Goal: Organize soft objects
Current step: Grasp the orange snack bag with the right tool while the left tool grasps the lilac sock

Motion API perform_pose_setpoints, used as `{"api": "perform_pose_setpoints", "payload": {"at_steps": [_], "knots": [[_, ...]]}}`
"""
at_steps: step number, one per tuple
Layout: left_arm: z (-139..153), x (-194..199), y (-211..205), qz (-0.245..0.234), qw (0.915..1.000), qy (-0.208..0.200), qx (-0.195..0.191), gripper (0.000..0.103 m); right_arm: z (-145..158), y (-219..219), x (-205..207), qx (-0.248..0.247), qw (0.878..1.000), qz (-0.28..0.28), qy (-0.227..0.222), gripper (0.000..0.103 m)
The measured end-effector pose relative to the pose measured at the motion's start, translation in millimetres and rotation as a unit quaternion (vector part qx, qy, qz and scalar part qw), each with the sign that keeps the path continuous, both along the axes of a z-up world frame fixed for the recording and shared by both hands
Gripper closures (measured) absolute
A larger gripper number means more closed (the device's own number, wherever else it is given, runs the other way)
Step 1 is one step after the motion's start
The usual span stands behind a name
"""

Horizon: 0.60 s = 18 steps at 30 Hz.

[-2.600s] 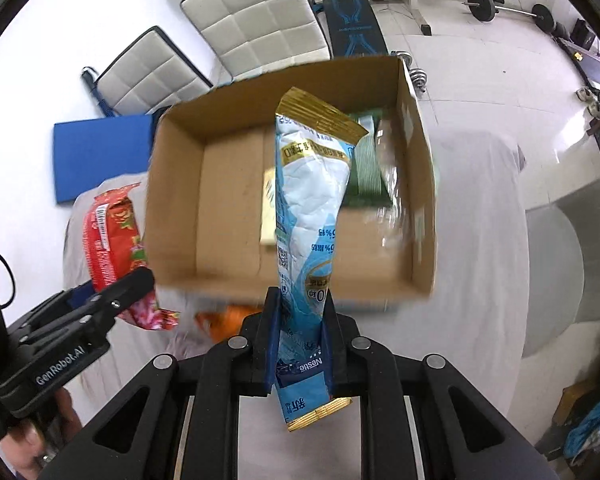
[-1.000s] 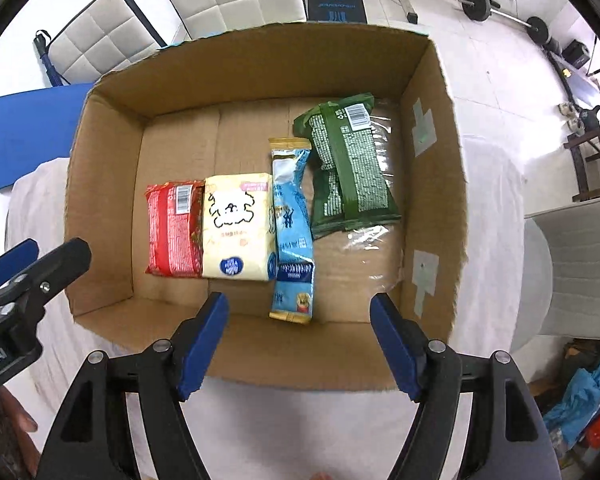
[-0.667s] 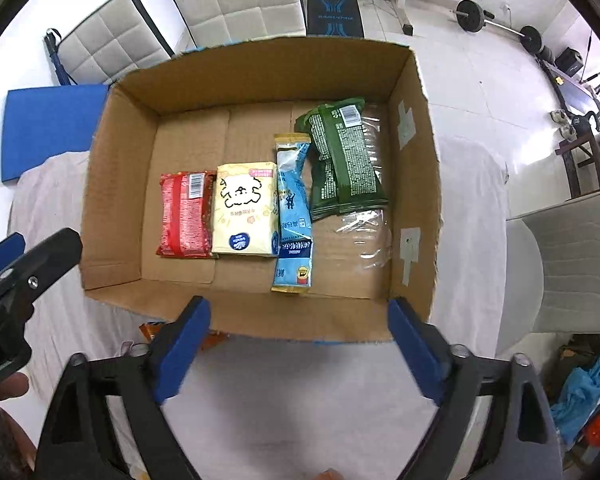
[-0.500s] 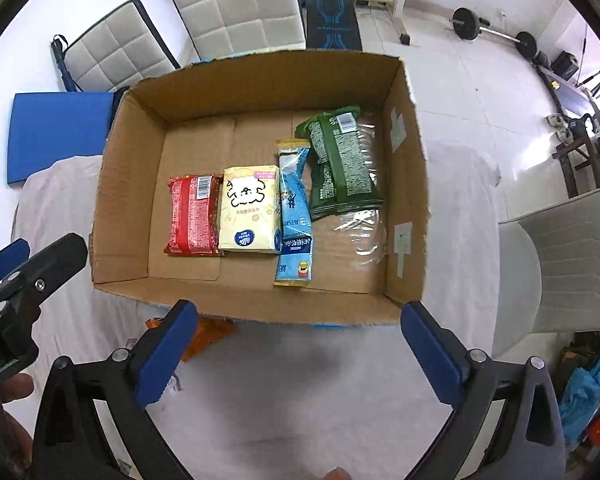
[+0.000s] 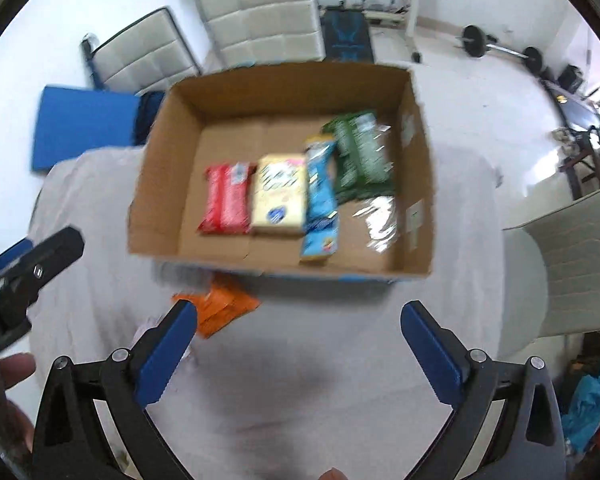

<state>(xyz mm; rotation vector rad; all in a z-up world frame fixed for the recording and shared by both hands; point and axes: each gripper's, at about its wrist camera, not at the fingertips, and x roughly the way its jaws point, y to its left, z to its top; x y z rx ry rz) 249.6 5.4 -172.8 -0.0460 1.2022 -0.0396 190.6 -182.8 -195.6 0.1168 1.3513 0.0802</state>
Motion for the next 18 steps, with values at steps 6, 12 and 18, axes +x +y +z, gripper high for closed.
{"api": "perform_pose_setpoints", "payload": {"at_steps": [6, 12, 18], "knots": [[-35, -35, 50, 0.056, 0.9979, 0.033, 0.000, 0.001, -51, 40, -20, 0.043, 0.997, 0.029, 0.061, 0.000], [-101, -62, 100, 0.128, 0.9854, 0.112, -0.006, 0.001, -128, 60, -15, 0.104, 0.984, -0.031, 0.139, 0.000], [-140, -73, 126, 0.173, 0.9737, 0.149, -0.007, 0.001, -175, 75, 0, 0.128, 0.974, -0.100, 0.158, 0.000]]}}
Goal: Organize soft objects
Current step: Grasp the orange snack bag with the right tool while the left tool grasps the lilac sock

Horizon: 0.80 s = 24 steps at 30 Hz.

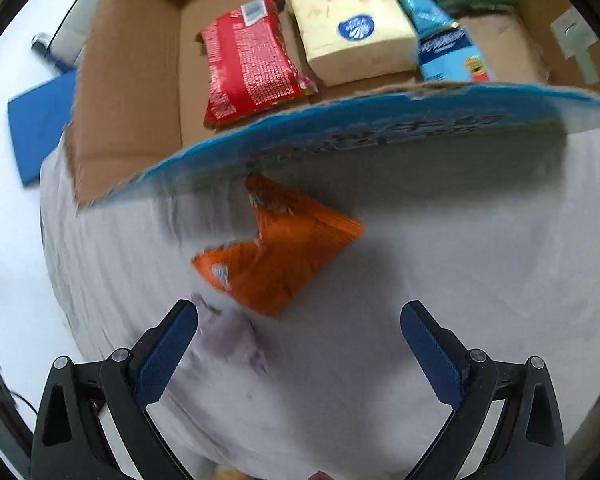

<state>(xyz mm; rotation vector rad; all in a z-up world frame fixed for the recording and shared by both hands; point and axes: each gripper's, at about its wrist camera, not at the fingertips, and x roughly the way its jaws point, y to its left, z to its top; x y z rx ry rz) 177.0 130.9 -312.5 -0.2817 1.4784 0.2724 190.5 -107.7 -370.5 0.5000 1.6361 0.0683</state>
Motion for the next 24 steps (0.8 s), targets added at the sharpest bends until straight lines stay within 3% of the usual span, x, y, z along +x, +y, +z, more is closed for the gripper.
{"api": "perform_pose_setpoints", "payload": {"at_steps": [8, 11, 12, 14, 16, 18, 24], "knots": [[-33, 5, 10, 0.023, 0.9992, 0.032, -0.006, 0.001, -30, 21, 8, -0.029, 0.999, -0.040, 0.005, 0.002], [-41, 5, 11, 0.026, 0.9988, 0.042, -0.009, 0.001, -34, 26, 10, -0.050, 0.998, -0.048, 0.015, 0.021], [-43, 4, 12, 0.027, 0.9986, 0.044, -0.010, 0.001, -36, 28, 10, -0.057, 0.997, -0.048, 0.022, 0.032], [-47, 2, 12, 0.030, 0.9981, 0.050, -0.018, 0.001, -39, 30, 8, -0.063, 0.996, -0.049, 0.031, 0.040], [-53, -2, 13, 0.040, 0.9969, 0.061, -0.031, 0.001, -39, 33, 8, -0.051, 0.997, -0.054, 0.028, 0.059], [-57, -7, 13, 0.051, 0.9951, 0.068, -0.051, 0.001, -38, 34, 7, -0.041, 0.997, -0.051, 0.031, 0.071], [-66, -16, 11, 0.072, 0.9897, 0.085, -0.090, 0.001, -26, 29, -16, -0.035, 0.999, -0.001, 0.031, 0.076]]}}
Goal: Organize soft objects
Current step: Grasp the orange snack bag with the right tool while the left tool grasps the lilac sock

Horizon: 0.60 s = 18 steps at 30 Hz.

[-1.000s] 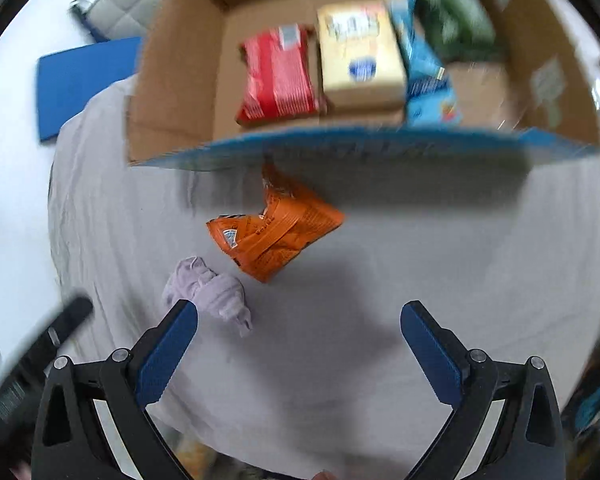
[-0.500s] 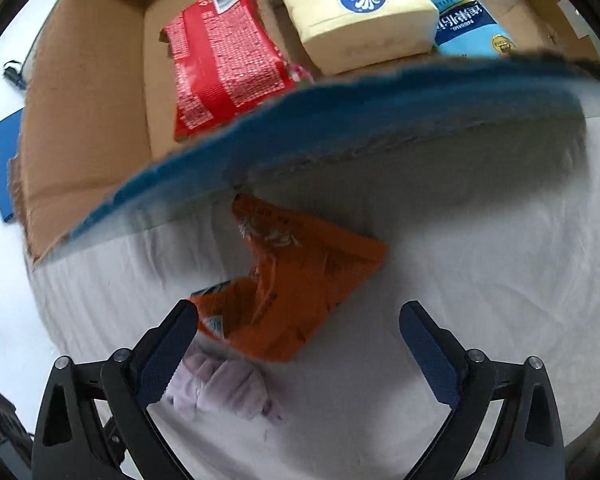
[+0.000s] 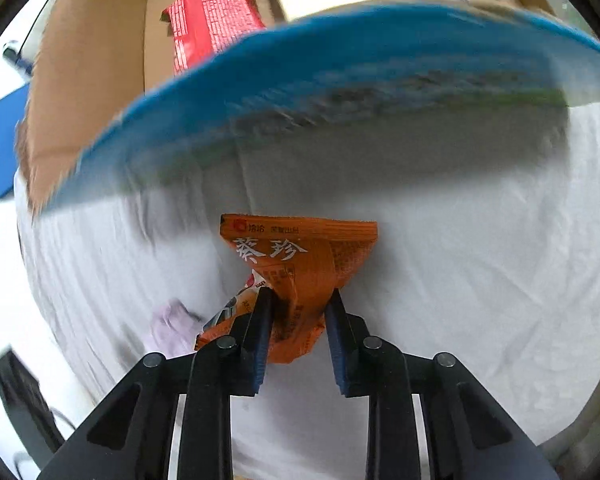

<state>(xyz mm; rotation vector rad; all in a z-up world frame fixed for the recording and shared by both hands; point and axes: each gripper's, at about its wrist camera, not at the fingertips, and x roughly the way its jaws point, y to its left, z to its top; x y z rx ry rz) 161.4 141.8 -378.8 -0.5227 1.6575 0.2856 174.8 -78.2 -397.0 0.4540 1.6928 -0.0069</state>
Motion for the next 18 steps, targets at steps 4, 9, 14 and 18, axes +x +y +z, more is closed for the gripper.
{"api": "perform_pose_setpoints", "payload": {"at_steps": [4, 9, 14, 18], "knots": [[-11, -9, -3, 0.030, 0.9985, 0.013, -0.043, 0.001, 7, -23, -29, -0.011, 1.000, 0.022, 0.000, 0.076], [-24, -7, -4, 0.064, 0.9931, 0.020, -0.097, 0.001, 10, -59, -59, -0.050, 0.998, 0.033, 0.000, 0.076], [-33, 12, -7, 0.086, 0.9897, 0.006, -0.114, 0.001, 2, -88, -73, -0.082, 0.996, 0.026, 0.003, 0.076], [-38, 32, -19, 0.041, 0.9954, 0.011, -0.086, 0.038, -2, -91, -75, -0.104, 0.994, 0.041, 0.004, 0.075]]}}
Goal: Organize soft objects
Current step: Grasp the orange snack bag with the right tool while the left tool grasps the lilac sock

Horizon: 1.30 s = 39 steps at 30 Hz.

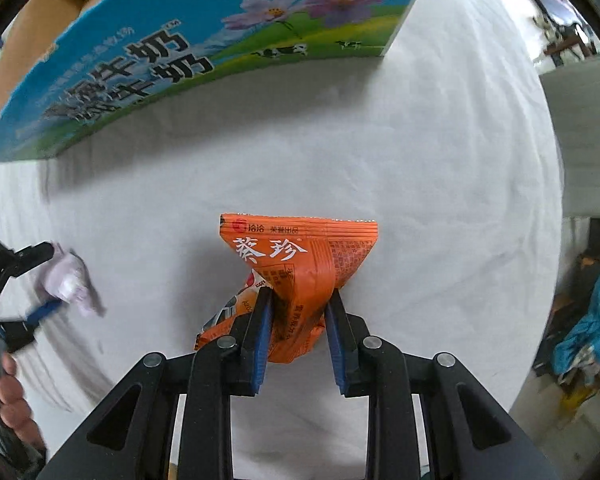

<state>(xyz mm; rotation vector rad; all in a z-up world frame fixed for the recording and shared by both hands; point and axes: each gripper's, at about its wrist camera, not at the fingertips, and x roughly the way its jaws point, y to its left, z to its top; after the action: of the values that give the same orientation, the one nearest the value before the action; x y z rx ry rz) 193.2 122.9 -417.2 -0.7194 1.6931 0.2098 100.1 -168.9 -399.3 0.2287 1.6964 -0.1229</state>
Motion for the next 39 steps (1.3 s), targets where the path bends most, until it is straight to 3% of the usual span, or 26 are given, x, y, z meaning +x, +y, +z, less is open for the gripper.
{"api": "perform_pose_setpoints", "payload": {"at_steps": [3, 6, 9, 11, 13, 17, 20, 23, 26, 27, 28, 32, 34, 36, 38, 39], "knots": [[3, 15, -29, -0.106, 0.9921, -0.015, 0.065, 0.044, -5, -2, -3, -0.003, 1.000, 0.018, 0.002, 0.075], [11, 24, -64, -0.212, 0.9678, -0.039, 0.129, 0.050, -13, 6, 0, -0.001, 0.999, 0.034, 0.011, 0.074], [12, 23, -98, -0.302, 0.9349, -0.058, 0.178, 0.052, -16, 14, 4, 0.002, 0.999, 0.048, 0.020, 0.069], [10, 21, -110, -0.332, 0.9191, -0.065, 0.202, 0.052, -17, -3, 13, -0.004, 0.999, 0.048, 0.022, 0.065], [6, 20, -115, -0.342, 0.9124, -0.065, 0.215, 0.052, -15, -5, 15, -0.010, 0.999, 0.045, 0.015, 0.061], [-4, 25, -115, -0.335, 0.9163, -0.058, 0.211, 0.051, -7, -8, 18, -0.015, 0.999, 0.037, 0.001, 0.042], [-9, 28, -108, -0.320, 0.9251, -0.052, 0.198, 0.050, -8, -13, 20, -0.014, 1.000, 0.021, 0.005, 0.040], [-14, 25, -89, -0.305, 0.9339, -0.038, 0.183, 0.050, -22, -22, 19, 0.022, 0.999, -0.009, 0.028, 0.040], [-23, 26, -79, -0.275, 0.9513, -0.024, 0.138, 0.036, -33, -24, 17, 0.044, 0.998, -0.030, 0.041, 0.040], [-28, 24, -73, -0.255, 0.9610, -0.025, 0.104, 0.030, -38, -24, 16, 0.055, 0.997, -0.038, 0.047, 0.040], [-31, 24, -71, -0.247, 0.9637, -0.023, 0.097, 0.029, -40, -24, 16, 0.060, 0.996, -0.042, 0.049, 0.040], [-30, 21, -70, -0.254, 0.9594, -0.041, 0.115, 0.029, -53, -22, 19, 0.075, 0.994, -0.060, 0.056, 0.040], [-29, 14, -74, -0.246, 0.9603, -0.048, 0.123, 0.037, -57, -20, 21, 0.077, 0.994, -0.063, 0.054, 0.040], [-23, 8, -71, -0.240, 0.9604, -0.058, 0.130, 0.055, -57, -16, 17, 0.069, 0.994, -0.058, 0.054, 0.040], [-20, 10, -75, -0.237, 0.9610, -0.063, 0.128, 0.059, -57, -11, 19, 0.066, 0.995, -0.048, 0.053, 0.043], [-20, 8, -74, -0.234, 0.9619, -0.065, 0.126, 0.059, -55, -8, 19, 0.055, 0.996, -0.043, 0.049, 0.054]]}}
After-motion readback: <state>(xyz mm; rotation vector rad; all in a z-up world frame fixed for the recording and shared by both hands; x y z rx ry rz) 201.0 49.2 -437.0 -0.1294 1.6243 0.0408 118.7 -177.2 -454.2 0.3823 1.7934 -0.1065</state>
